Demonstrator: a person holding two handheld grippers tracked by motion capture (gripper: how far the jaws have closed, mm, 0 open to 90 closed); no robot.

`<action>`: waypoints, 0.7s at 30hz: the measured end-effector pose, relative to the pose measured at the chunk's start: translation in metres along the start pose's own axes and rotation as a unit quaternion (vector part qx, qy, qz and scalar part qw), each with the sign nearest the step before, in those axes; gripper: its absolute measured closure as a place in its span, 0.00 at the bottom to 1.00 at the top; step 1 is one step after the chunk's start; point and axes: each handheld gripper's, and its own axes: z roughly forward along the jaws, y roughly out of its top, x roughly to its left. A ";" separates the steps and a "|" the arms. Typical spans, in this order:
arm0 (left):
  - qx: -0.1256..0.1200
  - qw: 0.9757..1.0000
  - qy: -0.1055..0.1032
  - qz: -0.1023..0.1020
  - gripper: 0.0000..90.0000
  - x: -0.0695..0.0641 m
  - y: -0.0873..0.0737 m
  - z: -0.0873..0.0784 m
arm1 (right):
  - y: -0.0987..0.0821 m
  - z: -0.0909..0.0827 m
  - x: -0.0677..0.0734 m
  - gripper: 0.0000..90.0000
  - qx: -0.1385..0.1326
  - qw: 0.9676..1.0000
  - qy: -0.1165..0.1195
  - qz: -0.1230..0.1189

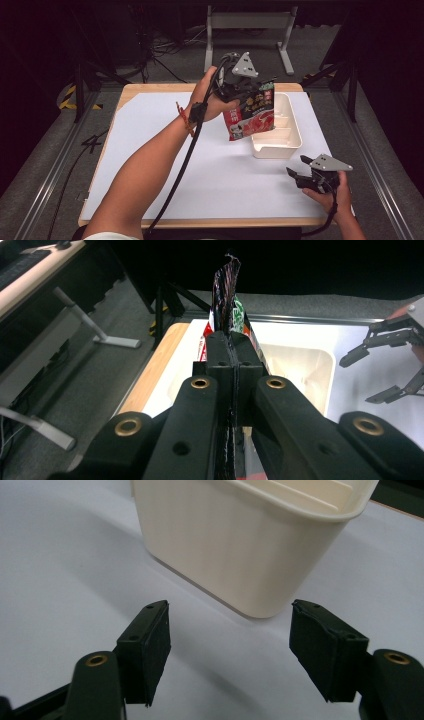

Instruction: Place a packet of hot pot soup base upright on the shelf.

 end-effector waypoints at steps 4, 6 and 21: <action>-0.002 1.000 -0.008 0.001 1.00 -0.003 0.008 0.009 | -0.001 0.000 -0.001 0.36 0.002 1.000 0.001 0.003; -0.005 1.000 -0.015 0.000 1.00 -0.005 0.012 0.014 | -0.001 0.000 0.000 0.36 0.002 1.000 0.001 0.002; -0.014 0.999 -0.039 -0.023 1.00 -0.010 0.015 0.061 | -0.001 0.000 -0.002 0.36 0.001 1.000 0.003 0.002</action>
